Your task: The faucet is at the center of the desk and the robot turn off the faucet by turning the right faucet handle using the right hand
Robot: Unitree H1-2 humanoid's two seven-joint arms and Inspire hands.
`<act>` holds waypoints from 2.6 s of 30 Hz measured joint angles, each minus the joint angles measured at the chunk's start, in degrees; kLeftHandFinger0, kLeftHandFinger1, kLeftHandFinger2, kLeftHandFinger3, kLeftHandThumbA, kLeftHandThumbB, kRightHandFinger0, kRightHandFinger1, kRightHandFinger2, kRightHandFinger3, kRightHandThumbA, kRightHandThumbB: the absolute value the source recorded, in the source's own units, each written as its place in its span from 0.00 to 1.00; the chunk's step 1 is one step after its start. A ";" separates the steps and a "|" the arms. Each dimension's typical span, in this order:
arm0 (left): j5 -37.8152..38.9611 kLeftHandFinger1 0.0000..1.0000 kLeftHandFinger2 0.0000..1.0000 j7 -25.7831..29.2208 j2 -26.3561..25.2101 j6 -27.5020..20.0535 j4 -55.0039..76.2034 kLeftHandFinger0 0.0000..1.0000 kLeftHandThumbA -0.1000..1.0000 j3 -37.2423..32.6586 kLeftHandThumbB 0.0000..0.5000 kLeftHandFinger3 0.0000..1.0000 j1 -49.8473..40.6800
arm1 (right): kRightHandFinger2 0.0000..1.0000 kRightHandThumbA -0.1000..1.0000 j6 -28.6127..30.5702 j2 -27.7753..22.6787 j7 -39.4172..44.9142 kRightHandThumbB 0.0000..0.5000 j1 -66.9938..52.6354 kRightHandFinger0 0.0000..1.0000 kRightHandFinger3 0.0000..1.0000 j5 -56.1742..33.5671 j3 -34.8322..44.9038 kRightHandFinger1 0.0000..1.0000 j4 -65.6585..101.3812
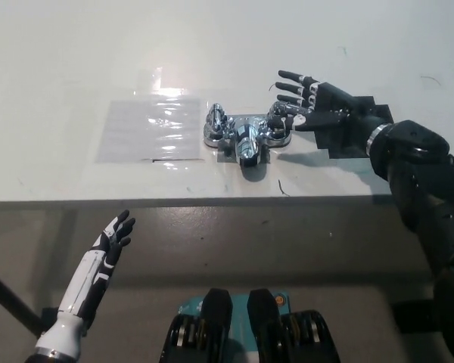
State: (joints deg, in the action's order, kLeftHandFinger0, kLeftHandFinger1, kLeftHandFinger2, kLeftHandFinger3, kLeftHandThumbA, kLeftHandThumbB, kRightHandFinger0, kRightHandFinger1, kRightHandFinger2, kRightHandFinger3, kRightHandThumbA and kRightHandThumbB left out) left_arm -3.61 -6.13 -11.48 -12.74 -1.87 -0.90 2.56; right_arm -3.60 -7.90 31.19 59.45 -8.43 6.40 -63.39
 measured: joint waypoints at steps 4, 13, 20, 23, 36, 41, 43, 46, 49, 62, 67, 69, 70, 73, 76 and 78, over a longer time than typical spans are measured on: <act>0.01 1.00 1.00 0.00 0.00 0.00 0.00 1.00 1.00 0.01 0.86 1.00 -0.01 | 1.00 1.00 1.28 2.02 -3.01 0.75 -1.59 1.00 1.00 -0.11 1.68 1.00 2.28; 0.01 1.00 1.00 0.00 0.01 0.04 0.00 1.00 1.00 0.01 0.86 1.00 -0.01 | 1.00 1.00 9.10 7.94 -15.63 0.85 -4.34 1.00 1.00 0.28 4.79 1.00 3.70; -0.03 1.00 1.00 0.01 0.01 0.05 -0.01 1.00 1.00 0.01 0.87 1.00 0.00 | 1.00 1.00 13.08 11.15 -25.71 0.73 -4.91 1.00 1.00 1.24 5.09 1.00 3.97; -0.03 1.00 1.00 0.01 0.01 0.06 -0.01 1.00 1.00 0.01 0.86 1.00 0.00 | 1.00 1.00 14.24 12.33 -29.63 0.72 -4.92 1.00 1.00 1.87 5.16 1.00 3.99; -0.06 1.00 1.00 0.01 0.01 0.12 -0.02 1.00 1.00 0.02 0.84 1.00 -0.01 | 1.00 1.00 18.66 17.10 -46.72 0.56 -4.90 1.00 1.00 4.80 5.15 1.00 4.25; -0.06 1.00 1.00 0.00 0.01 0.12 -0.01 1.00 1.00 0.02 0.85 1.00 0.00 | 1.00 1.00 19.93 18.54 -53.23 0.55 -4.81 1.00 1.00 6.34 4.76 1.00 4.12; -0.06 1.00 1.00 0.00 0.01 0.12 -0.01 1.00 1.00 0.02 0.84 1.00 0.00 | 1.00 1.00 20.54 19.05 -55.84 0.53 -4.70 1.00 1.00 7.10 4.59 1.00 3.75; -0.06 1.00 1.00 0.00 -0.02 0.12 -0.01 1.00 1.00 0.03 0.84 1.00 0.00 | 1.00 1.00 21.51 19.82 -59.32 0.49 -4.55 1.00 1.00 8.07 4.34 1.00 3.35; -0.06 1.00 1.00 0.00 -0.13 0.12 -0.01 1.00 1.00 0.04 0.82 1.00 0.00 | 1.00 1.00 22.88 20.51 -62.92 0.50 -4.17 1.00 1.00 8.91 4.23 1.00 2.95; -0.06 1.00 1.00 -0.01 -0.80 0.10 0.01 1.00 1.00 0.03 0.82 1.00 0.05 | 1.00 1.00 24.19 17.10 -59.02 0.80 -5.92 1.00 1.00 8.12 1.47 1.00 15.87; -0.06 1.00 1.00 -0.01 -0.79 0.09 0.00 1.00 1.00 0.03 0.83 1.00 0.04 | 1.00 1.00 23.39 13.89 -56.39 0.82 -9.39 1.00 1.00 7.21 1.47 1.00 26.47; -0.05 1.00 1.00 -0.01 -0.78 0.09 0.00 1.00 1.00 0.03 0.82 1.00 0.02 | 1.00 1.00 23.05 12.96 -55.92 0.73 -10.57 1.00 1.00 6.88 1.50 1.00 29.74; -0.05 1.00 1.00 -0.01 -0.77 0.09 0.00 1.00 1.00 0.03 0.82 1.00 0.03 | 1.00 1.00 22.71 11.77 -55.43 0.72 -12.06 1.00 1.00 6.62 1.53 1.00 33.60; -0.06 1.00 1.00 0.00 -0.78 0.09 -0.01 1.00 1.00 0.04 0.81 1.00 -0.01 | 1.00 1.00 22.38 10.22 -54.81 0.76 -14.48 1.00 1.00 6.51 1.55 1.00 39.49; -0.06 1.00 1.00 0.00 -0.76 0.11 -0.02 1.00 1.00 0.04 0.83 1.00 -0.01 | 1.00 1.00 21.74 8.85 -54.40 0.73 -16.78 1.00 1.00 6.51 1.55 1.00 45.16; -0.06 1.00 1.00 0.00 -0.74 0.12 -0.03 1.00 1.00 0.04 0.84 1.00 0.00 | 1.00 1.00 21.45 8.14 -54.19 0.78 -18.48 1.00 1.00 6.53 1.48 1.00 48.53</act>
State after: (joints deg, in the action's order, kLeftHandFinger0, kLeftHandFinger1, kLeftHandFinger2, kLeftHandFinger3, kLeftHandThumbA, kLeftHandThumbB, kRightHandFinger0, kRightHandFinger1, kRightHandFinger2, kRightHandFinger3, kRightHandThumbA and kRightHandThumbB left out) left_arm -3.67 -6.13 -12.22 -12.62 -1.90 -0.86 2.56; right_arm 17.85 0.23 -23.00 40.97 -1.90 7.88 -14.86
